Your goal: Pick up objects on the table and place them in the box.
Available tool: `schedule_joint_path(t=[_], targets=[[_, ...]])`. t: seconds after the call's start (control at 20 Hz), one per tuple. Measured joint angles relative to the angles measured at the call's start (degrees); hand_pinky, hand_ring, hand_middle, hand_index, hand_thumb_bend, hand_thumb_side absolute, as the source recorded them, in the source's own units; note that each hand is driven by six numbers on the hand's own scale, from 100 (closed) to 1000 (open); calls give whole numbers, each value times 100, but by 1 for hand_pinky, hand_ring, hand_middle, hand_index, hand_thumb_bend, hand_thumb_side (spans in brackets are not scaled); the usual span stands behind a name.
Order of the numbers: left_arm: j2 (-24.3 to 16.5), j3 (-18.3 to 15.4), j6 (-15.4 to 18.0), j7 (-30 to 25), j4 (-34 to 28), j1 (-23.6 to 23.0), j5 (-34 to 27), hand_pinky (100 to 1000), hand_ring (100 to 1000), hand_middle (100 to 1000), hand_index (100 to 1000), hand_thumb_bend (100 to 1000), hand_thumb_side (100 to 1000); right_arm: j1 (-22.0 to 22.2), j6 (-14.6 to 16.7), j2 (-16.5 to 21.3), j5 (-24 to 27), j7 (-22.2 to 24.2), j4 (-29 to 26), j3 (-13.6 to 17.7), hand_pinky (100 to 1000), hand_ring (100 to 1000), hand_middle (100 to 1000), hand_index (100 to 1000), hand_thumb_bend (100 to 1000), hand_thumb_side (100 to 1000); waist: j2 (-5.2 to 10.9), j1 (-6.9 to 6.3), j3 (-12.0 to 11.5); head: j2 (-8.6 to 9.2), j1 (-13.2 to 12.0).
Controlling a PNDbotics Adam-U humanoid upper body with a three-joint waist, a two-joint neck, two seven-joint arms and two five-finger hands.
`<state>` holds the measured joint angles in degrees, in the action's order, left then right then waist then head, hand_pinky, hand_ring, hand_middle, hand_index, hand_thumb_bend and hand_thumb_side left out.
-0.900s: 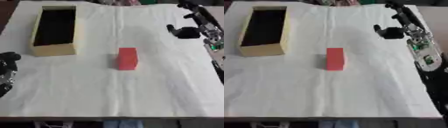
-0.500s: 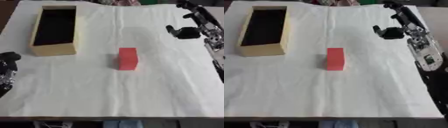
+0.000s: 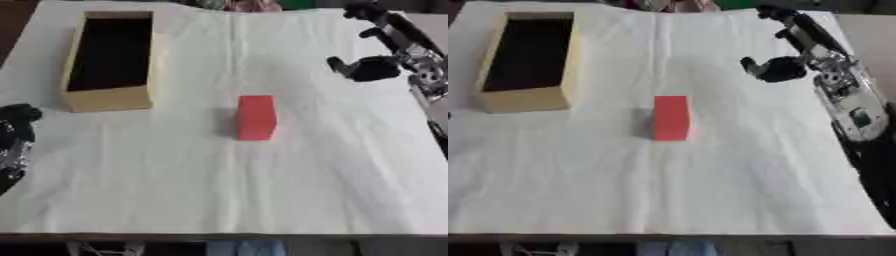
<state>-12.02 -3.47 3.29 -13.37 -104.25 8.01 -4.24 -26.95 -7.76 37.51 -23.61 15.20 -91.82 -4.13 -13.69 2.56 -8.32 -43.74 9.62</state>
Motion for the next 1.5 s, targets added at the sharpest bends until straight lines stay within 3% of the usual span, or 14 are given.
schedule_joint_path(t=[0.6, 1.5], targets=[[-2, 2, 16, -22, 0, 0, 0, 1000, 819, 690, 768, 100, 271, -240, 67, 269, 251, 906, -385, -547, 856, 1000, 910, 1000, 349, 145, 27, 3, -43, 0, 6], [-3, 3, 9, -34, 1, -13, 0, 1000, 818, 690, 767, 100, 272, -439, 95, 320, 502, 1585, -460, -1127, 859, 1000, 913, 1000, 346, 216, 37, 26, -59, 0, 40]])
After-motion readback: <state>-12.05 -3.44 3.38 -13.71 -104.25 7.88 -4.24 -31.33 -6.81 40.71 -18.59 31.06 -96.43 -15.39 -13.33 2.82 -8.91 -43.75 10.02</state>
